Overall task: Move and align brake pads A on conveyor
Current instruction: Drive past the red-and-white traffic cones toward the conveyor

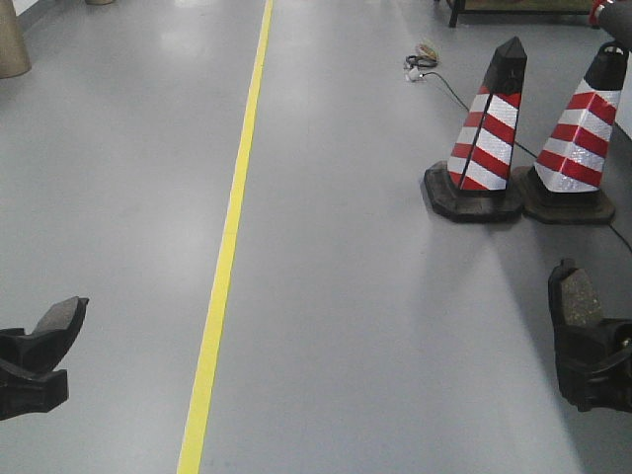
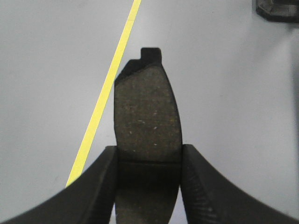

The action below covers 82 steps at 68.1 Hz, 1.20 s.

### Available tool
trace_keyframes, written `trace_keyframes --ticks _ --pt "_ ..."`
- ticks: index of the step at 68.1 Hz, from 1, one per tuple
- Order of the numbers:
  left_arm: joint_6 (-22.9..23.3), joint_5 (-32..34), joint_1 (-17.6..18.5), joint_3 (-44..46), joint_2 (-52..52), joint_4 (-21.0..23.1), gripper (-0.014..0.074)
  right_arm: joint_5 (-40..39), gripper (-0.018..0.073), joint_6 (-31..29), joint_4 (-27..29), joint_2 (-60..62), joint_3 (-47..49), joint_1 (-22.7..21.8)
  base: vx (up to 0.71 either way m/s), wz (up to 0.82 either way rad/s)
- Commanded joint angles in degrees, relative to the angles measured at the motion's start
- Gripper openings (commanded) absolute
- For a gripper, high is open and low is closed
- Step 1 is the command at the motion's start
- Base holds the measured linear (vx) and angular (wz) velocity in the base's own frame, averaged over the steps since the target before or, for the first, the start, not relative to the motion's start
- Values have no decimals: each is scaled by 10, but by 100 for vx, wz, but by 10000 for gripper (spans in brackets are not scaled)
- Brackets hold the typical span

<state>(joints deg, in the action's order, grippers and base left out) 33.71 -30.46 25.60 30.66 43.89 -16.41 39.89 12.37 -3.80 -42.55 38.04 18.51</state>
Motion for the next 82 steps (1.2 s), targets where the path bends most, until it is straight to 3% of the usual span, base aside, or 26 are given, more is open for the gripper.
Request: trace_keyframes --ticks 1,82 --pt "3 42 4 17 -2 -6 114 -46 25 -2 -4 3 18 0 54 -2" --pt "3 42 4 17 -2 -6 114 -45 25 -2 -4 3 18 0 49 -2"
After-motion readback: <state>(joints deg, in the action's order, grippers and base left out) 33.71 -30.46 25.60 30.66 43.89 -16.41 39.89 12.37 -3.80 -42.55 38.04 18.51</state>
